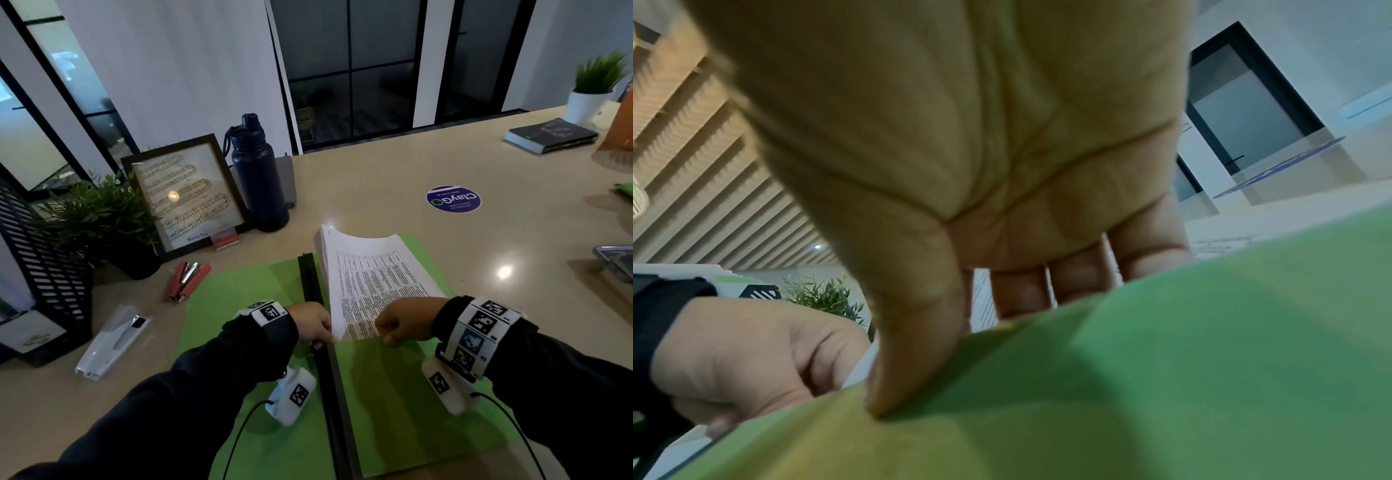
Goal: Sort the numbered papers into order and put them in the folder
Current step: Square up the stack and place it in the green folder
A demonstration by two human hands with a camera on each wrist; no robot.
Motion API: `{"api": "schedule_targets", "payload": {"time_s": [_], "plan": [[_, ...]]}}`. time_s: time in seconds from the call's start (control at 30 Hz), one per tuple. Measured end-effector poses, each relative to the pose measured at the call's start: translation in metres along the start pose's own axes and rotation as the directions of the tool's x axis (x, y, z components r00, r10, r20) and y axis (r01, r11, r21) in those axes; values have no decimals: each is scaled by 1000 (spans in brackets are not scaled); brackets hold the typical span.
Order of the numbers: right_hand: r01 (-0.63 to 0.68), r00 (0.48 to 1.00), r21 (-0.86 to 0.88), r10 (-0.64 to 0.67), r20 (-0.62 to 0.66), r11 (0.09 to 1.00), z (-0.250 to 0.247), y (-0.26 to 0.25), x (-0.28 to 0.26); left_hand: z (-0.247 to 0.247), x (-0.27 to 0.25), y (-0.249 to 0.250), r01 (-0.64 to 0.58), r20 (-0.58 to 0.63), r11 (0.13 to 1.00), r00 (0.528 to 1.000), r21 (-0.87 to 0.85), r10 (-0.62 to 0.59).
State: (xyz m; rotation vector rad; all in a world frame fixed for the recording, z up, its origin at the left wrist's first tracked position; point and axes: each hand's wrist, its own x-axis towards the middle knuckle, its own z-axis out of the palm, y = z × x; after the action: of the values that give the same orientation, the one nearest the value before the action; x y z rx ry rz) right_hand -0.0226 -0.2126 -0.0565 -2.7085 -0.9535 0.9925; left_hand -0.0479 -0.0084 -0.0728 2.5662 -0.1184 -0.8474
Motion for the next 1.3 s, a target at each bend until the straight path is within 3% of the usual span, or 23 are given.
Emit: {"api": "schedule_targets", "payload": {"time_s": [0.1,0.17,0.27,0.33,0.4,0.47,0.53,0.6,0.73,0.9,0.97,1.1,1.3], "plan": [[11,1000,1,-11,2,1000,-1,-2,1,-4,3,-7,11,24,1000,1000,-8,-11],[2,1000,-2,-2,-14,1000,-2,-6,-1,-5,6,-8,24,-37,999,999,-30,-25],[-53,987,106,68,-148,993,-6,4,-10,-9,14,-3,57,-151,993,986,-105,-73],[-119,946,256,187,-263,959,-10,29,-20,-13,21,-1,77,-182,988,978,-130,-100],[-213,873,435,370,-316,875,-13,61,-33,-15,28,0,90,-218,978,967,-186,-131],[-290,814,650,538,-218,702,-13,89,-45,-16,36,1,88,-249,958,955,-273,-159],[-315,809,770,582,-88,555,-10,104,-55,-17,41,2,83,-252,935,951,-346,-177],[-315,829,809,560,-20,496,-8,108,-56,-18,43,2,83,-232,923,956,-375,-180],[-330,847,753,531,-31,570,-12,99,-43,-19,39,-3,73,-166,937,977,-340,-137],[-343,846,709,531,-52,616,-17,94,-28,-25,24,-1,84,-71,996,994,12,-83],[-400,834,652,550,-31,644,-19,91,-23,-25,22,2,81,-55,994,996,69,-77],[-490,780,520,618,-98,700,-18,85,-16,-22,20,3,71,-57,996,996,60,-68],[-566,759,405,645,-83,718,-19,72,-14,-24,21,-1,90,-125,983,986,-160,-111]]}}
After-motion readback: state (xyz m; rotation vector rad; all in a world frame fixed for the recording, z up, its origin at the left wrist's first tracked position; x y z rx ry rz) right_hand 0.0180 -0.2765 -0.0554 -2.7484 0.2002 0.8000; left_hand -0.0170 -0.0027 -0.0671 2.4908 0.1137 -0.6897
